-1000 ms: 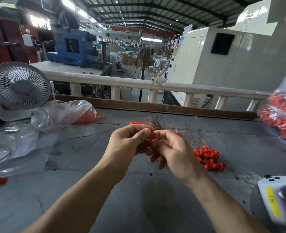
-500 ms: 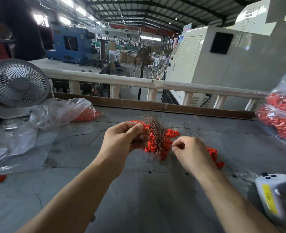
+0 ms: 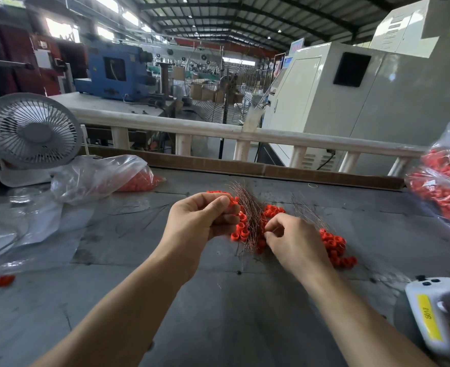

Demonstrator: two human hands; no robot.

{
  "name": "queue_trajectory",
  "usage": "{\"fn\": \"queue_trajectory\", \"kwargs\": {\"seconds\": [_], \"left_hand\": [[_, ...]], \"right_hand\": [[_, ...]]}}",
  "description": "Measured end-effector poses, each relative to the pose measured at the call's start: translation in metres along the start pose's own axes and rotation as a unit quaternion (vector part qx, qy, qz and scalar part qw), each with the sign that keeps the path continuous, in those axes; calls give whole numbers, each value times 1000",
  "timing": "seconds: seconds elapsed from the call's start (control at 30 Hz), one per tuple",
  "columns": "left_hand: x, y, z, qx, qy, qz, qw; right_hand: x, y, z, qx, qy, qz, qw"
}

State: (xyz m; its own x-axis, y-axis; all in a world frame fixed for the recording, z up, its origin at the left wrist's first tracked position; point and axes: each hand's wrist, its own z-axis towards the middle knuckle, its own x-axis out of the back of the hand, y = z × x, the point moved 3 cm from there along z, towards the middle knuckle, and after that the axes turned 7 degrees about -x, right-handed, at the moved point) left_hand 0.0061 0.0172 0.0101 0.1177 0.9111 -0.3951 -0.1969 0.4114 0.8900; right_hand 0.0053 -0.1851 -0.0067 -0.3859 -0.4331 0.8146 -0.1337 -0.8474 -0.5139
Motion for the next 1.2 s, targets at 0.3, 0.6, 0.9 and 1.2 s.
{"fn": "queue_trajectory", "kwargs": {"seconds": [0.3,0.6,0.9,1.2], "left_hand": [[0,0,0,2,-1,4,1000],[0,-1,0,3,-5,10,1000],[-2,-5,0,9,-15,3,1000],[-6,-4,-3,15,-33,-19,999]], "right_hand": [[-2,4,4,-19,-11,15,1000],[-4,6,7,-8,-18,4,1000],[17,1,1,4,-8,382,924],[17,-36,-23,128,-74,436,888]]}}
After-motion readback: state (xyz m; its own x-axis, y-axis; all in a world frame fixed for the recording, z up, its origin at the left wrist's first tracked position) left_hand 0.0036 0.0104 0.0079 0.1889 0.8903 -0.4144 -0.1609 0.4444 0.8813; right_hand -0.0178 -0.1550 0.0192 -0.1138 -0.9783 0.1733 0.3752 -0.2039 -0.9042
